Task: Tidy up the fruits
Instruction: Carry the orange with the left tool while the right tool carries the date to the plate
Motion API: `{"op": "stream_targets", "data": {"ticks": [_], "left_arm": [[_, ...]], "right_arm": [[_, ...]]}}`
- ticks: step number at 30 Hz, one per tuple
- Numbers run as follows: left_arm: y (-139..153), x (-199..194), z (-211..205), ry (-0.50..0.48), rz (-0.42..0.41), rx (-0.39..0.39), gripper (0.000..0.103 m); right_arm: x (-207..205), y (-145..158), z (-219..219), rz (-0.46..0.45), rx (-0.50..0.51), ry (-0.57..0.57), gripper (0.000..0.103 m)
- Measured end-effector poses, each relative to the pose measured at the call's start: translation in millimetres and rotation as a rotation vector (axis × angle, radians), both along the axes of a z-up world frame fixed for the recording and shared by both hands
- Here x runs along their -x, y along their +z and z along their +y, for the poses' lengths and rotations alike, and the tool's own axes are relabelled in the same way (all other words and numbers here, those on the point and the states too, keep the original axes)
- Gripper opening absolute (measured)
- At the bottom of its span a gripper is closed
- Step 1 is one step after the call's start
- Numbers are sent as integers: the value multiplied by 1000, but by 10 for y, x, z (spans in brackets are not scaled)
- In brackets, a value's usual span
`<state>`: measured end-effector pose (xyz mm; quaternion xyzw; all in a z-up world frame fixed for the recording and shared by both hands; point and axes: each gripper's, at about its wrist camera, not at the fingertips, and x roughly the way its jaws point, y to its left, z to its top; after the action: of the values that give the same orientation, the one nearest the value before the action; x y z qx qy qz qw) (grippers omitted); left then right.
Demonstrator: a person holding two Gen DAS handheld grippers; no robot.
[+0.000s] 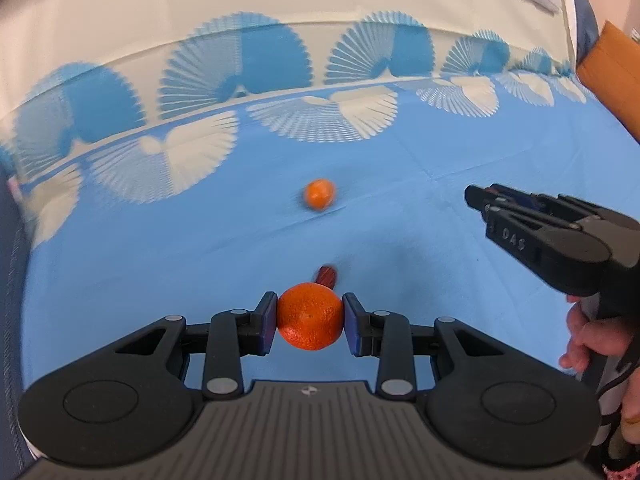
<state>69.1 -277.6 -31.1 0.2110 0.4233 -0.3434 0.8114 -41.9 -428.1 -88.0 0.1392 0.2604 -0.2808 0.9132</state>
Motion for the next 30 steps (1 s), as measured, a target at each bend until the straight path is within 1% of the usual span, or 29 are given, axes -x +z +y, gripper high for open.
{"op": "stream_targets", "data": {"ticks": [4, 7, 10, 12, 17, 21, 24, 26, 28, 30], "left_arm": [[200, 211, 523, 57, -3, 7, 38], [326, 353, 942, 108, -3, 8, 38], [432, 517, 1388, 161, -9, 16, 38], [496, 627, 1676, 192, -17, 22, 38], [563, 935, 2375, 271, -42, 23, 38], [524, 1192, 2863, 336, -41, 24, 38], [488, 1337, 3108, 372, -53, 20, 38], [474, 1393, 3208, 388, -58, 25, 38], [473, 1426, 3288, 402, -52, 41, 38], [490, 1456, 3333, 405, -48, 60, 38]], "right_arm": [[164, 316, 387, -25, 17, 76, 24], [275, 538, 749, -33, 45, 157, 24], [411, 701, 1167, -29, 86, 246, 24], [524, 771, 1447, -22, 95, 308, 24], [916, 867, 2176, 0, 73, 486, 24], [1200, 872, 2657, 20, 62, 586, 24], [1360, 854, 2940, 40, 56, 646, 24], [1437, 847, 3090, 53, 81, 680, 24], [1471, 856, 3173, 63, 99, 695, 24], [1502, 873, 3204, 67, 94, 691, 24]]}}
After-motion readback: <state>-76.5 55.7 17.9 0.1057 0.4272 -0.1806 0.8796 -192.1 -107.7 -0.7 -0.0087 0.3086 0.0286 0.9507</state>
